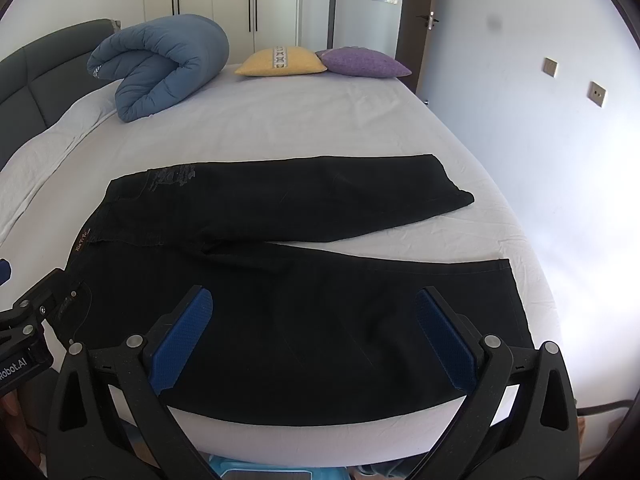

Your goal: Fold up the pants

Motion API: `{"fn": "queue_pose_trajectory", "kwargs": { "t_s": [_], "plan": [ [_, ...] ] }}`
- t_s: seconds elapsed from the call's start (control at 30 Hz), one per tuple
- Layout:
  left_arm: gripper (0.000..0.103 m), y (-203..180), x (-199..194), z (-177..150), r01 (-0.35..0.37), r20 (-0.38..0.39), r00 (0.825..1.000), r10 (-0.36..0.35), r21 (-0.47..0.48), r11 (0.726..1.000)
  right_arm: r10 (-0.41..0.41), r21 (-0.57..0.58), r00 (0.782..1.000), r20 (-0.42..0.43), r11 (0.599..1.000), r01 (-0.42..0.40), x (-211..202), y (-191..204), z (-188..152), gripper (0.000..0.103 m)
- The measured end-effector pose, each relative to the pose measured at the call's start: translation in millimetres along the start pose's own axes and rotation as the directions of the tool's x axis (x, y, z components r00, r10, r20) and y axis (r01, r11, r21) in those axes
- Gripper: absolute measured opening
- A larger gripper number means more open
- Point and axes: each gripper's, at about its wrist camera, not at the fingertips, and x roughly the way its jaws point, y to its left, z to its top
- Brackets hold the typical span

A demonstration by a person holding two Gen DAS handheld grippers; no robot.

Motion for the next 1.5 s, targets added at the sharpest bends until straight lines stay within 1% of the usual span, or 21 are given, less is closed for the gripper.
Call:
{"fn": "queue_pose_trajectory", "kwargs": {
  "t_s": [0.67, 1.23, 1.5],
  "plan": [
    [0.103, -2.8, 2.6, -7.2, 0.0, -0.011, 1.0, 0.0, 0.001, 1.0, 0.001, -0.002, 1.0, -0.006, 1.0, -0.001, 3.0, 5.5, -7.1, 0.103],
    [0.103, -3.7, 4.3, -9.0, 0.003, -0.017, 1.0, -0.003, 0.001, 1.0, 0.001, -0.002, 1.0, -0.009, 1.0, -0.001, 5.0, 5.3, -6.6, 0.103],
    [0.103, -4.0, 4.4, -8.6, 0.002, -0.018, 1.0, -0.002, 0.001, 1.0, 0.003, -0.005, 1.0, -0.013, 1.0, -0.003, 9.0, 8.5, -13.7, 0.103]
  ]
}}
